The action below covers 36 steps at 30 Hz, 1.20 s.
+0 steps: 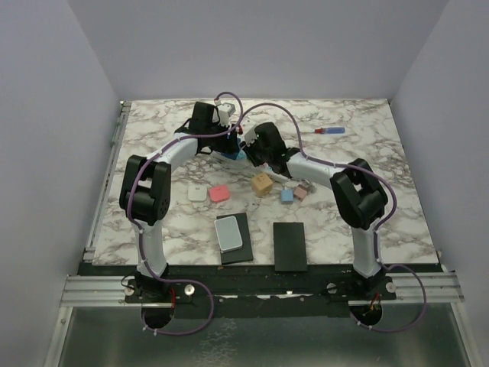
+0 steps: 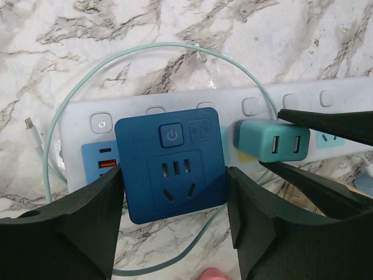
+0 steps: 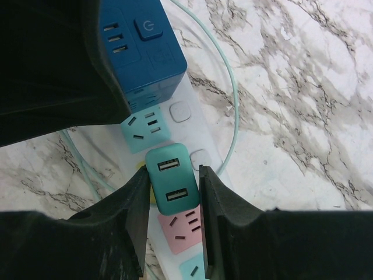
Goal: Pull the plug off the socket
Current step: Remove the plug from the socket.
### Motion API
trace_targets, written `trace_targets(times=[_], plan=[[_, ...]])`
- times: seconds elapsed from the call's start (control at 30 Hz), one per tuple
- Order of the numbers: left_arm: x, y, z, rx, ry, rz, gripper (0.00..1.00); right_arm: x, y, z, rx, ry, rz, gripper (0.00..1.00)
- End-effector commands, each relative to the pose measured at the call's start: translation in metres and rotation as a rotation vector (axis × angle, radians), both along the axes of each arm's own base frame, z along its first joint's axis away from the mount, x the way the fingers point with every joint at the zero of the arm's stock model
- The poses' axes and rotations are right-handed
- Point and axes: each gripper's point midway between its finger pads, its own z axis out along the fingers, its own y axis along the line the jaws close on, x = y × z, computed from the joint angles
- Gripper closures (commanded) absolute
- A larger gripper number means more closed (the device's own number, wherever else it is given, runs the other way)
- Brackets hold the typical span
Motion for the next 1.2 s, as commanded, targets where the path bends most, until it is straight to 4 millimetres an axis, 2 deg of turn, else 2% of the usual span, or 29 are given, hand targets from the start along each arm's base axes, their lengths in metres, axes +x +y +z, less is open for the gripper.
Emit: trace_targets(times=[0.0, 0.13, 0.37, 0.57, 0.8, 1.17], plan=[[-0.019, -0.001, -0.031, 0.022, 0.127, 0.013, 0.85, 0.0, 0.014, 0.012, 0.059, 0.042, -0.004, 0.99], [-0.019, -0.001, -0.031, 0.025, 0.125, 0.011, 0.85, 0.008, 0.011, 0.015, 0.116, 0.085, -0.002, 0.99], [-0.019, -0.001, -0.032, 0.027, 0.128, 0.011, 0.85, 0.026, -0.003, 0.006, 0.164, 0.132, -0.027, 0.99], [-0.019, -0.001, -0.034, 0.028, 0.132, 0.011, 0.85, 0.029, -0.007, 0.008, 0.178, 0.137, -0.033, 0.99], [-0.019, -0.002, -0.034, 0.024, 0.134, 0.012, 0.85, 0.018, -0.004, 0.015, 0.162, 0.097, -0.01, 0.99], [-0.019, -0.002, -0.033, 0.02, 0.137, 0.016, 0.86, -0.017, 0.019, -0.001, 0.006, -0.015, 0.034, 0.99]])
